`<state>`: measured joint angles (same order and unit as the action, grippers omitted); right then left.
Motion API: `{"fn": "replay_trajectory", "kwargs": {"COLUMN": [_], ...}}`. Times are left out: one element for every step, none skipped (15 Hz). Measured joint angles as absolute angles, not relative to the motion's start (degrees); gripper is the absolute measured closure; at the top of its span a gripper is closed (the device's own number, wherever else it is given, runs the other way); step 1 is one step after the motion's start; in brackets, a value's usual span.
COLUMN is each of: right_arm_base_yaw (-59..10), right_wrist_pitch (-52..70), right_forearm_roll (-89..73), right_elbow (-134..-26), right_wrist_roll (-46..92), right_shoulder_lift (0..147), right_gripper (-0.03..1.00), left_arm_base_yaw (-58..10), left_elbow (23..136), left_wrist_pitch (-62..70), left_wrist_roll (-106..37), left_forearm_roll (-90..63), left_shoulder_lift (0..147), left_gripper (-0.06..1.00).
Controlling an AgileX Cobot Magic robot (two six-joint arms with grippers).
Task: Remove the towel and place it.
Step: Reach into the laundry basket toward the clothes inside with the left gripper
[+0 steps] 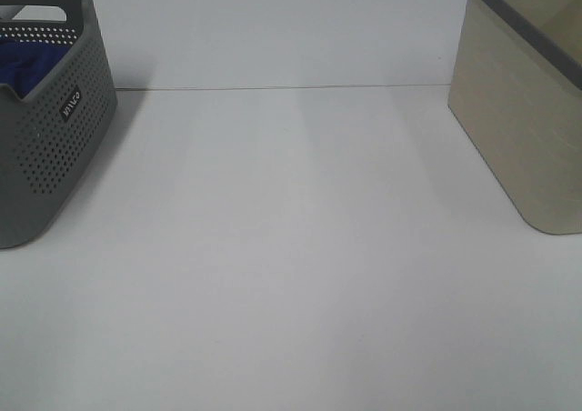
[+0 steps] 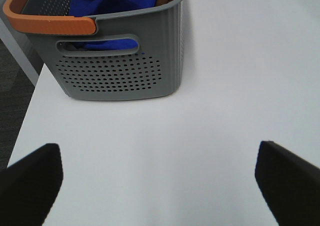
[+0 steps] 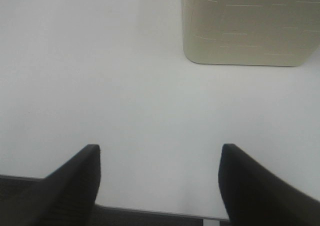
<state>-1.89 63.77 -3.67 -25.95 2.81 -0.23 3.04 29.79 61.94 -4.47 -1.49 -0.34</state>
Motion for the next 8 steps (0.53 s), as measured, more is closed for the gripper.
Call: {"fn": "replay_trajectory", "kwargs": {"right_arm_base_yaw": [-1.9,-1.9,-1.9,-1.9,-1.9,-1.9,-1.9,-1.9], "right_wrist_pitch": [63.8,63.7,62.3,62.2,62.2,62.2,62.2,62.2], "right_forearm_roll": [-3.7,-3.4,-2.5,-2.4,-2.3,-2.3,-2.3,-2.3], "right_elbow": [-26.0,-26.0,-26.5,-26.6,-26.6,-26.6,-26.7,-26.7], "right_wrist_roll": [2.8,2.7,1.7,1.4,1.4,1.4,1.4,1.4], "right_shoulder_lift": [-0.2,-0.2,-0.2,-0.2,-0.2,-0.2,-0.2,-0.2], "right_gripper": [0.30,0.30,0.30,0.30,0.30,0.30,0.30,0.30], "left_arm_base_yaw": [3.0,3.0,3.0,3.0,3.0,3.0,3.0,3.0], "left_elbow": [29.8,29.8,29.8,29.8,29.8,29.8,29.8,29.8], "left_wrist_pitch": [61.9,61.9,61.9,61.9,61.9,61.9,61.9,61.9], "left_wrist_roll": [-4.5,-4.5,-4.5,-4.5,-4.5,-4.5,-4.5,-4.5], "left_forearm_roll": [-1.5,-1.5,-1.5,-1.5,-1.5,-1.5,-1.5,-1.5], "left_shoulder_lift": [-0.3,-0.3,-0.3,-0.3,-0.3,-0.3,-0.3,-0.3], "left_gripper": [-0.05,-0.05,-0.05,-0.05,-0.05,-0.05,-0.05,-0.05]}}
